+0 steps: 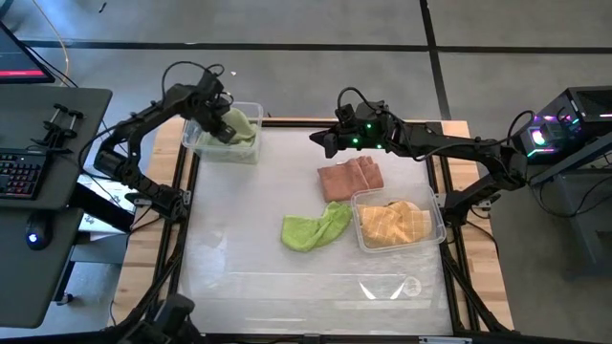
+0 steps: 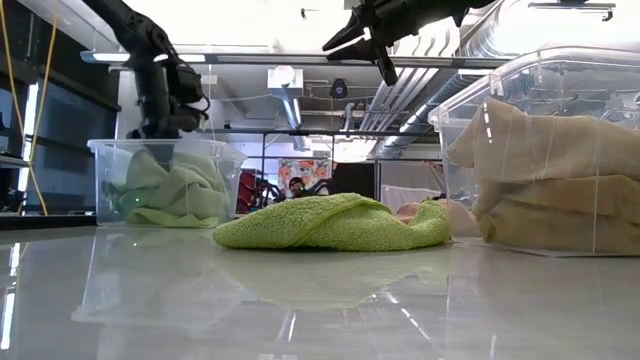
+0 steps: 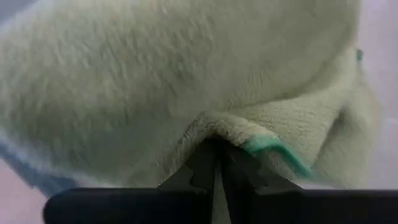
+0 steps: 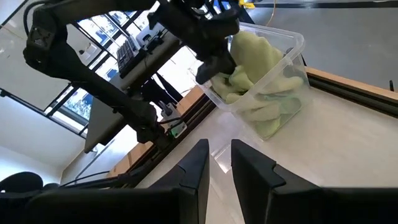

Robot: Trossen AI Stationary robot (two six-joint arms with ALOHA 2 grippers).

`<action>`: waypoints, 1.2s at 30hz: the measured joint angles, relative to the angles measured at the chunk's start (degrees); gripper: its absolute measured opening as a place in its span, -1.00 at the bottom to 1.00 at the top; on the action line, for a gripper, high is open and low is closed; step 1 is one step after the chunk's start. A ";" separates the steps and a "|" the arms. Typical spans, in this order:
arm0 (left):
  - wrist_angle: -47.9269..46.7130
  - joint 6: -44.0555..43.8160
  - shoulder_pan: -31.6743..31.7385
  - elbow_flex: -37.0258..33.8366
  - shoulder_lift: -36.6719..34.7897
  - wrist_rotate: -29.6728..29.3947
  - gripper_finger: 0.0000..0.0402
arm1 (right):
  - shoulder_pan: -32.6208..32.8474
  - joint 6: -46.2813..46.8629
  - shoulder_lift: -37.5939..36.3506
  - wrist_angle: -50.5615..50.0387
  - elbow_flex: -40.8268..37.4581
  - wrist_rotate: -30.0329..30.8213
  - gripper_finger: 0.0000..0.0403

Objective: Sort towels by color in basket
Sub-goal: Put the light green towel into the left transparent bin

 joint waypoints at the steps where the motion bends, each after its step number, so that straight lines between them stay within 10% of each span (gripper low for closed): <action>1: 1.50 0.21 0.00 -0.71 0.00 -0.06 -0.95 | 0.00 0.02 0.00 0.00 0.00 -0.01 -0.69; 19: -3.70 2.85 0.00 15.80 -2.07 -0.49 -0.71 | 0.11 0.02 0.02 -1.49 0.04 -0.38 -0.69; 36: 11.07 -0.26 -0.46 -0.79 -0.55 -2.10 -0.92 | 1.25 1.27 0.02 -3.04 0.04 0.95 -0.69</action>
